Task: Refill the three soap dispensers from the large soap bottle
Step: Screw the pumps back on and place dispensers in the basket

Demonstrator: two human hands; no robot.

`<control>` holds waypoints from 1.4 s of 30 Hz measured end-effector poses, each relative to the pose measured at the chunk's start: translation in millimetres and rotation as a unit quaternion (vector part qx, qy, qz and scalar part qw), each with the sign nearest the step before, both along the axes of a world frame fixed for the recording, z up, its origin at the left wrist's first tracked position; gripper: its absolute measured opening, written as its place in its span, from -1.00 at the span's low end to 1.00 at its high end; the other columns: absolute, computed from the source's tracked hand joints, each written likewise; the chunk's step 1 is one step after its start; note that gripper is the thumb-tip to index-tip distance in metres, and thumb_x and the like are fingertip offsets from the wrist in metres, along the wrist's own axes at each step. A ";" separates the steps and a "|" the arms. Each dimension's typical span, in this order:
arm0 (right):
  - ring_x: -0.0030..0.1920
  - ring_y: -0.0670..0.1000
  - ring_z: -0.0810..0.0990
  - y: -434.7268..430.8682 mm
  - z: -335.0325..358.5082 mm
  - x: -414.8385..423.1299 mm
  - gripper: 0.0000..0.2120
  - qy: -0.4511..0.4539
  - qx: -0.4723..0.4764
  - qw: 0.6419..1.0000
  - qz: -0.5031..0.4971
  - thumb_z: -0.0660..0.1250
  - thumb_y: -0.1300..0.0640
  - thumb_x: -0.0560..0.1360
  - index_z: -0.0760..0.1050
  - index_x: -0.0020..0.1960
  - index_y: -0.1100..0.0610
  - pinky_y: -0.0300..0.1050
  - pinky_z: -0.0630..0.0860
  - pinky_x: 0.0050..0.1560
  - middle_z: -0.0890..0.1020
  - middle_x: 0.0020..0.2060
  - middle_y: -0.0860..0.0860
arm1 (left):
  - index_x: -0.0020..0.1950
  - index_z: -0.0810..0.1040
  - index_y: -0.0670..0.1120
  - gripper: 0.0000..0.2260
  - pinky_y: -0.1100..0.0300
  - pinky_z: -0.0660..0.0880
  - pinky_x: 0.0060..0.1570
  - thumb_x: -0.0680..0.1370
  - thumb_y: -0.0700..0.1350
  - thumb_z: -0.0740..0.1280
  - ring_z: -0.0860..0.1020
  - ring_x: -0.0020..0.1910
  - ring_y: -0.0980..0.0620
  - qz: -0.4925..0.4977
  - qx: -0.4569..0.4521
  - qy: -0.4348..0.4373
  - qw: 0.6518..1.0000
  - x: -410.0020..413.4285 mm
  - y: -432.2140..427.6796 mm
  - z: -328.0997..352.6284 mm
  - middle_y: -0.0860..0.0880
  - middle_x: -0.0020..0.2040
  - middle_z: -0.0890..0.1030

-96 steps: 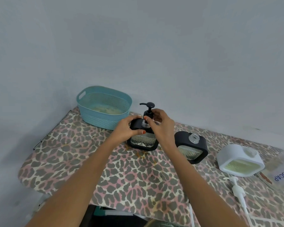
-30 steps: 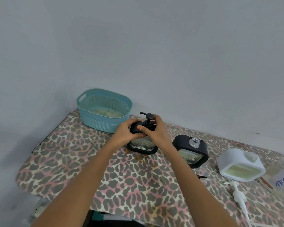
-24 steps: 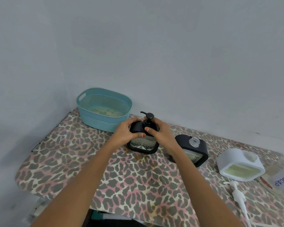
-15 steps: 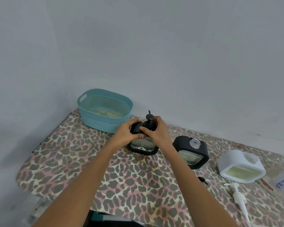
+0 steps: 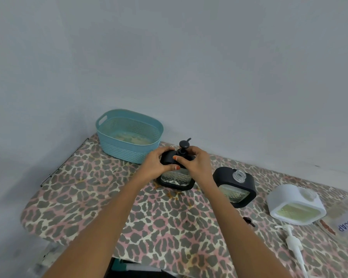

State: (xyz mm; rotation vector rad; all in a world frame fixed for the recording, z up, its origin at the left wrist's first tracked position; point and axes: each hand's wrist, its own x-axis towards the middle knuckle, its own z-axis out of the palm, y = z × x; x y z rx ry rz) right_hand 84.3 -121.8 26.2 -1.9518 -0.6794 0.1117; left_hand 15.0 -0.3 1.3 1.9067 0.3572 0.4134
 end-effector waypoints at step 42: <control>-0.13 -0.08 0.54 -159.2 -10.3 -17.3 -0.88 -0.005 -0.028 0.987 -0.157 0.36 0.19 0.47 0.57 0.00 0.19 -0.27 0.44 -0.09 0.58 -0.19 -0.01 | 0.14 0.50 -0.13 -0.73 0.17 0.41 0.25 0.45 -0.21 0.39 0.50 0.15 0.07 -0.044 0.015 -0.062 0.997 3.5 -122.9 27.6 -0.07 0.13 0.55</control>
